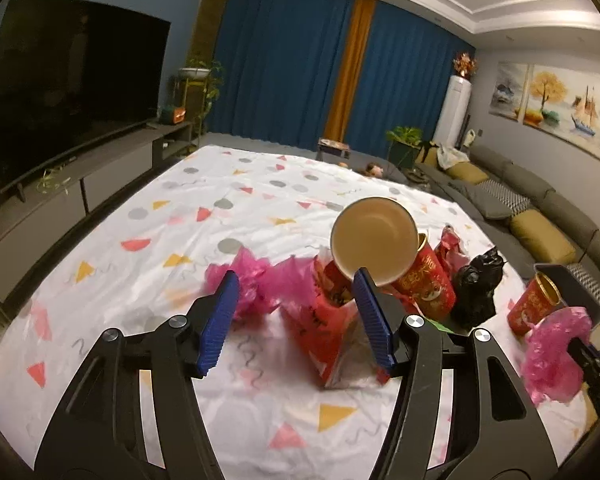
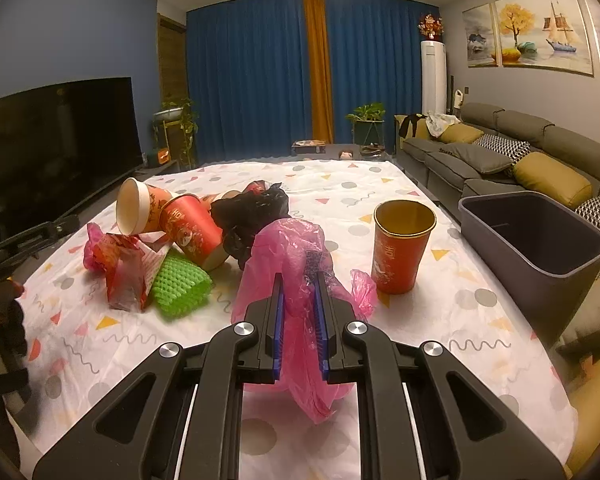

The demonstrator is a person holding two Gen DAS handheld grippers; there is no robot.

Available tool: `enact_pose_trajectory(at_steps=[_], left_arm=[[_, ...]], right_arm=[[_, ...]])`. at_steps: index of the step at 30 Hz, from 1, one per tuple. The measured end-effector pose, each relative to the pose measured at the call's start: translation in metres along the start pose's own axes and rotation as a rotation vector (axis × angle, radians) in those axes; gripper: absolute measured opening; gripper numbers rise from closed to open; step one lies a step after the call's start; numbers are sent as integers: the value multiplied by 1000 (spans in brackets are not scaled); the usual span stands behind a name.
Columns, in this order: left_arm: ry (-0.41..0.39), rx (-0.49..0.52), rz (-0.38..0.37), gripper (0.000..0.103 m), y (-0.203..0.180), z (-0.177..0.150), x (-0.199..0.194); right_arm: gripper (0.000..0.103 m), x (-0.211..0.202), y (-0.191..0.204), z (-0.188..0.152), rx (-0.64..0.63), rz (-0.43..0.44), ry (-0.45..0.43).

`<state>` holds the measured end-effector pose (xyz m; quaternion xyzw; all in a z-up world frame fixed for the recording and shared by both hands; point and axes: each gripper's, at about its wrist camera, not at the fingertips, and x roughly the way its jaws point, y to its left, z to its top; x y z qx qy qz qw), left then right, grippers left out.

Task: Collect trash
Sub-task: 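Carry both pink plastic bags over the grey bin with both tools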

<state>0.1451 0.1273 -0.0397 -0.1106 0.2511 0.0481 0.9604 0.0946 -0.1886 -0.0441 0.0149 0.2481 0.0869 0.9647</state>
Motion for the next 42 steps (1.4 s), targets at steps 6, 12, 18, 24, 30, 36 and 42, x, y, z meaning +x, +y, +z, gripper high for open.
enact_pose_trajectory(at_steps=[6,12,18,24,30,36,42], left_arm=[[62,4,22,38,4,5,32],[96,-7,3,1,11,0,40],[32,-24,0,0,15,-1,7],[-44,1,-61,0,3,4,-44],[-82,52,-157,0,-27,4,-76],[-111,115,-239,0,-68,7,-90],[-122,174,-327,0,-113,7,-93]], right_arm=[[14,2,1,1,-4,-1,2],[14,3,1,2,-4,3,2],[14,-4,-1,3,1,14,-14],[14,-18,-2,6,9,32,-45],[14,-33,-6,9,22,38,-77],[14,-48,-18,12,37,29,-111],[14,-58,-37,16,51,8,-130]])
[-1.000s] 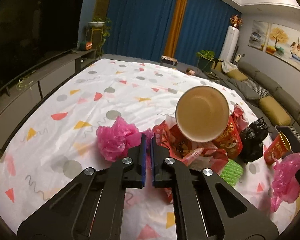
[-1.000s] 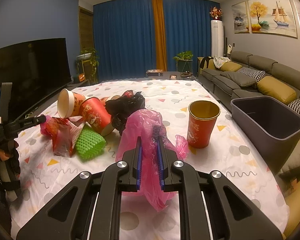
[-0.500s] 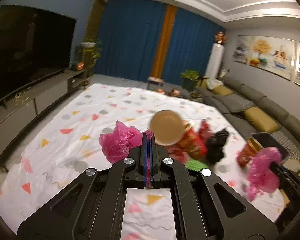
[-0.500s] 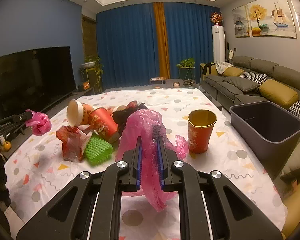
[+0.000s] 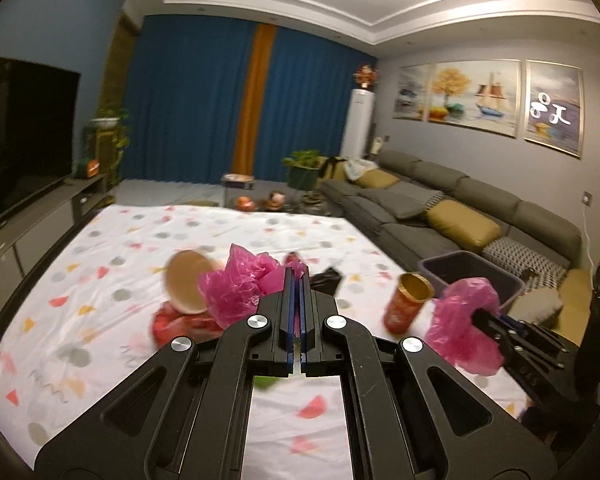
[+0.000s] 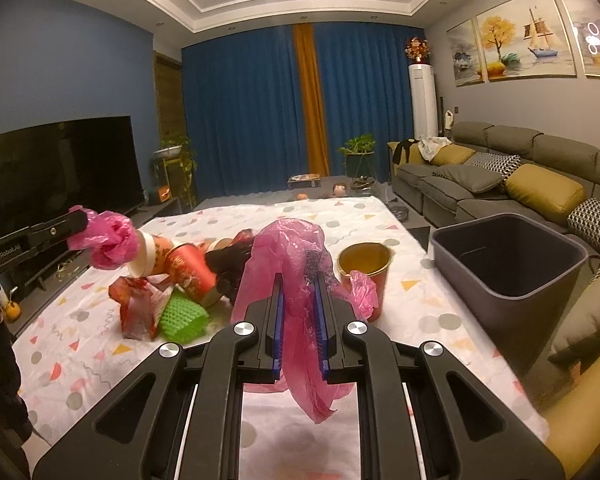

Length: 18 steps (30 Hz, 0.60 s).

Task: Collect trash
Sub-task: 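Carry both pink plastic bags over the grey bin with both tools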

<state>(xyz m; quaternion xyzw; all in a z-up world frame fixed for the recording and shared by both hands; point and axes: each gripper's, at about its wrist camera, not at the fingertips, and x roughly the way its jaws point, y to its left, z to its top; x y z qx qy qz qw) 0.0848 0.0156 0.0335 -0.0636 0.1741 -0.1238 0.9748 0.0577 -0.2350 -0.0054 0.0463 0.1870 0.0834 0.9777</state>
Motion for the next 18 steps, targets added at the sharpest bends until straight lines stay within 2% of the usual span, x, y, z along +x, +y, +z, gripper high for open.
enact_pose_trajectory(at_steps=[9,18], left_arm=[[10,55,-122,0,-60,6,29],[-4,125,-273,0,-136,21,62]], right_arm=[[14,-8,-38,13,10,-65,-28],[14,-14,-87,39,13,-176,-96]])
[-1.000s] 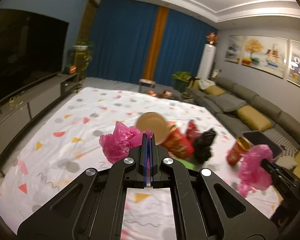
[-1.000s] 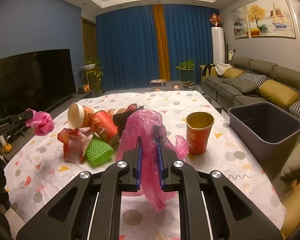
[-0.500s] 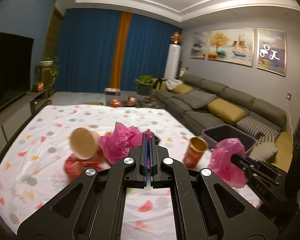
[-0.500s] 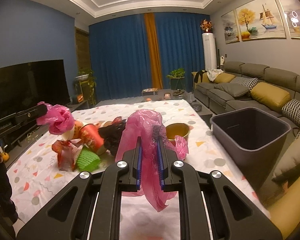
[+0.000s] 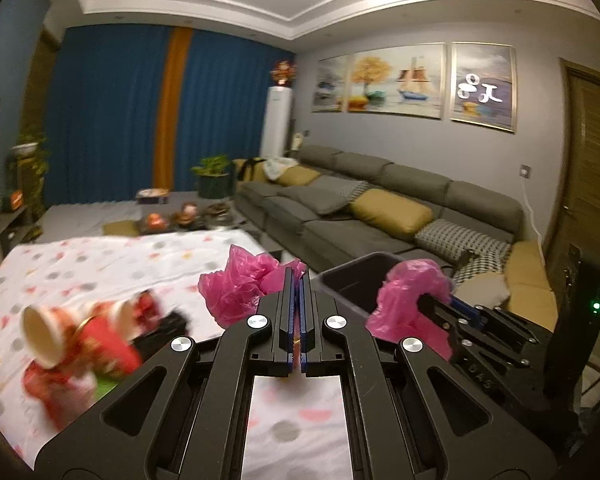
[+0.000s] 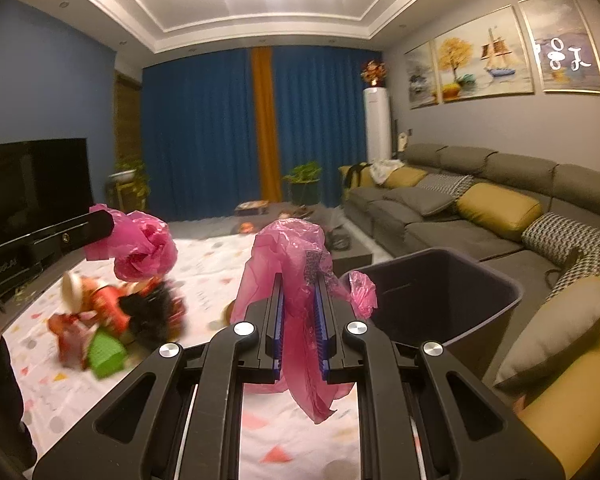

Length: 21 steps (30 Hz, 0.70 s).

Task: Collect trash
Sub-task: 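Carry both pink plastic bags over the grey bin with both tools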

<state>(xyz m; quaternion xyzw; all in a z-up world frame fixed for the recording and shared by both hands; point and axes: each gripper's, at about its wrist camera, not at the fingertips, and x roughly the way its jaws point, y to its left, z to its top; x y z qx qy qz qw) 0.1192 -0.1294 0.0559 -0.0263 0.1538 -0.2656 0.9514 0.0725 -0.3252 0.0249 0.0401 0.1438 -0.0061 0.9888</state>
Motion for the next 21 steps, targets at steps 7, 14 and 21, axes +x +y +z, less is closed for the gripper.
enact_pose_trajectory(at_steps=[7,14,21], left_arm=[[6,29,-97,0,-39,11,40],[13,56,-181,0,-73,17,87],[56,51,-213,1,-89,15,137]], right_arm=[[15,11,-43,14,30,-77,-31],[15,24,-83,27,62,-140,-35],[14,48,-101,22,58,-178,1]])
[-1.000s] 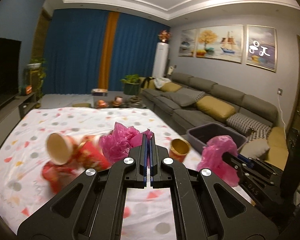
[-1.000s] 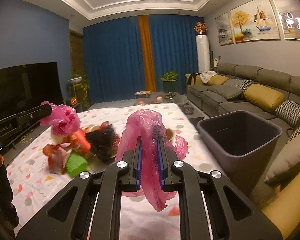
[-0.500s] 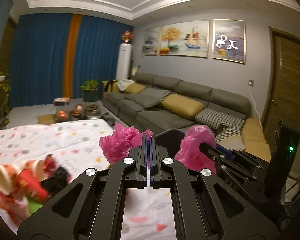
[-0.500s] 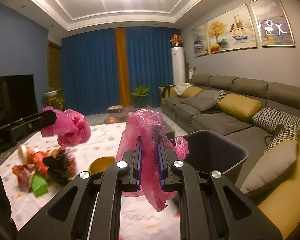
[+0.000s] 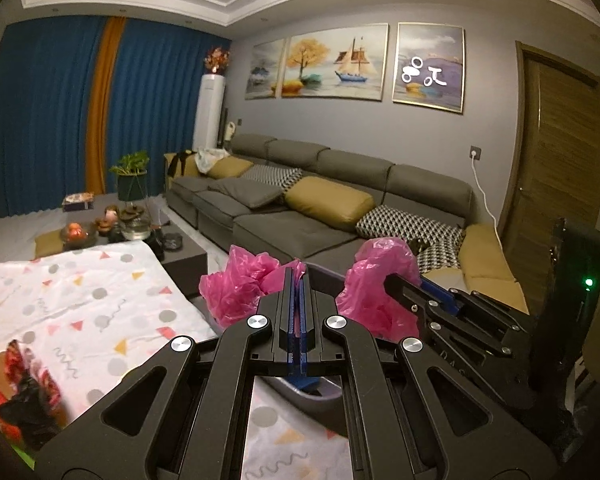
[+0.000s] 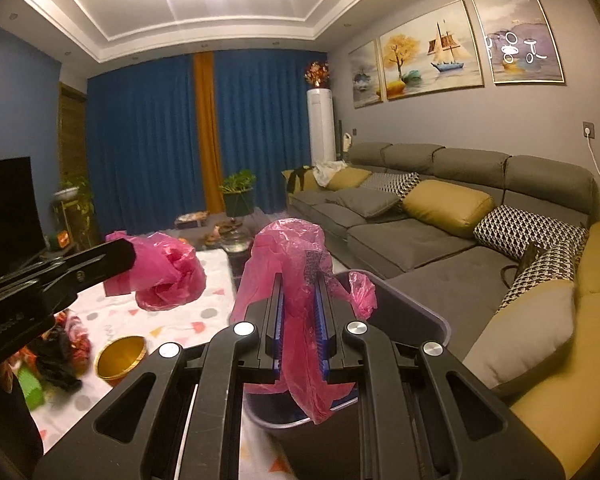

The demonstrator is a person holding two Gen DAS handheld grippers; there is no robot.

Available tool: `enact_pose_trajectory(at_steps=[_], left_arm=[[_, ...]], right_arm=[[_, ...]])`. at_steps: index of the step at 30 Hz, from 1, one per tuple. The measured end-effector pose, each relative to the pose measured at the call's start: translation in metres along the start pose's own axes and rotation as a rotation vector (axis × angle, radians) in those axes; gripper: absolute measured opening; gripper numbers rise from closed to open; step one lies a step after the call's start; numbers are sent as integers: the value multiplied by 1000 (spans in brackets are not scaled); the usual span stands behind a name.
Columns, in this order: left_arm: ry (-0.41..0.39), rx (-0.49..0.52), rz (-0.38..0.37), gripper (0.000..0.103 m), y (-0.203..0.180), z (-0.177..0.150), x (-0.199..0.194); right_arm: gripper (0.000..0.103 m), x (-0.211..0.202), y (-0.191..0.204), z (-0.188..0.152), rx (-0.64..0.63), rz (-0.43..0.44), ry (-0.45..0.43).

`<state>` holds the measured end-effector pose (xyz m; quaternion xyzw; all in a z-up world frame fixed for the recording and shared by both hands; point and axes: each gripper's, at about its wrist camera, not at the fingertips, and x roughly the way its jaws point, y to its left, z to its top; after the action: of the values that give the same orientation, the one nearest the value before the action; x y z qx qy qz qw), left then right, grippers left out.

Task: Collect trash
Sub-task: 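Carry both pink plastic bags over the grey bin with both tools, then open both tools to drop the pink bags into the bin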

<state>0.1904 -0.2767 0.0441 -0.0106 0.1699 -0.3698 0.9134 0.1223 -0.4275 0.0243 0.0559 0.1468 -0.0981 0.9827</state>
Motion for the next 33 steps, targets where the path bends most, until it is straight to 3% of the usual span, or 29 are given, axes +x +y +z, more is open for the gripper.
enact_pose_trajectory(at_steps=[15,33], left_arm=[[96,-50,-38,1,12,-11,75],[153,-57,-42,1,4,-22,111]], right_arm=[[15,41,-16,-12,1,-33,66],[14,63,-28,-14,27,-28,104]])
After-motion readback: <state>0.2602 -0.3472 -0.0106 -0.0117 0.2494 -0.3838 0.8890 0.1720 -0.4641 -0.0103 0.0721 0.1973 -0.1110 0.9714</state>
